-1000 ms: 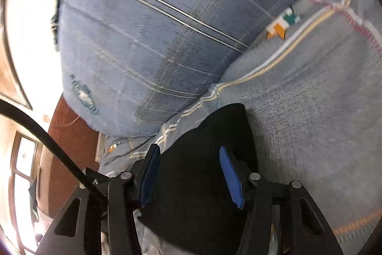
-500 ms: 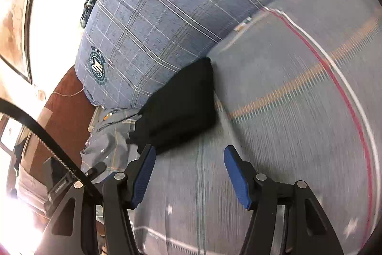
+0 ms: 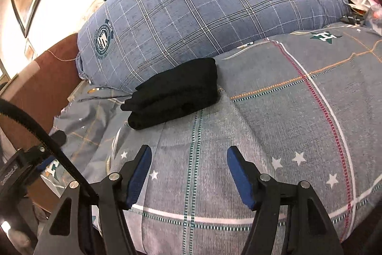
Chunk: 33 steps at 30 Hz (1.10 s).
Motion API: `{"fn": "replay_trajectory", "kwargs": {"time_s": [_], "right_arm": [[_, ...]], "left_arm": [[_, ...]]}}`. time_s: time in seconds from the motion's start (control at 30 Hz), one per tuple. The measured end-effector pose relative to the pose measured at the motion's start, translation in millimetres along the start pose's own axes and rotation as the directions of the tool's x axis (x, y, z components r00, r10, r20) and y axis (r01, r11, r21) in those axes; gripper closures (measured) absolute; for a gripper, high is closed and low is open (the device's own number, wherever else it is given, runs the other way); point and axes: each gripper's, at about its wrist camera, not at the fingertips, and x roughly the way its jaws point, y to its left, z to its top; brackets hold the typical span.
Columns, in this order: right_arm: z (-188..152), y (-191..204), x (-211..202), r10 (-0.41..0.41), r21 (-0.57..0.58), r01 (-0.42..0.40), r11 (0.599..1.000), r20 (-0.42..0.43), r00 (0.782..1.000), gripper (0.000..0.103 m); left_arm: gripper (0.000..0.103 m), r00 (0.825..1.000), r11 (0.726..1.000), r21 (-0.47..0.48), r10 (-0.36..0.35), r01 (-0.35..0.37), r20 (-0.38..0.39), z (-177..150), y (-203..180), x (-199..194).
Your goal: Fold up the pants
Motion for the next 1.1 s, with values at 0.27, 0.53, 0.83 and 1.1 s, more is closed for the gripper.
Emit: {"fn": "replay_trajectory", "kwargs": {"time_s": [0.27, 0.53, 0.83, 1.1], "right_arm": [[-17.0, 25.5, -2.0, -0.05, -0.105, 0.048, 0.993, -0.016, 0.999, 0.031], [-25.9, 38.5, 8.9, -0.086, -0.158, 0.08, 0.984, -0.033, 0.996, 0.028], [-28.3, 33.5, 14.6, -0.101, -0.147, 0.092, 0.985, -0.053, 0.994, 0.027], [-28.3, 30.0, 15.7, -0.113, -0.139, 0.105, 0.985, -0.056, 0.992, 0.026]], "left_arm": [[0.001, 0.985, 0.993, 0.016, 0.11, -0.113, 0.132, -2.1, -2.3, -25.9], [0.001, 0.992, 0.991, 0.048, 0.119, -0.121, 0.05, -10.8, -1.2, -14.0], [0.001, 0.993, 0.987, 0.107, 0.12, -0.119, -0.004, -22.9, -15.8, -2.8], [0.001, 0.993, 0.985, 0.133, 0.115, -0.111, -0.026, -28.5, -21.8, 0.9]]}}
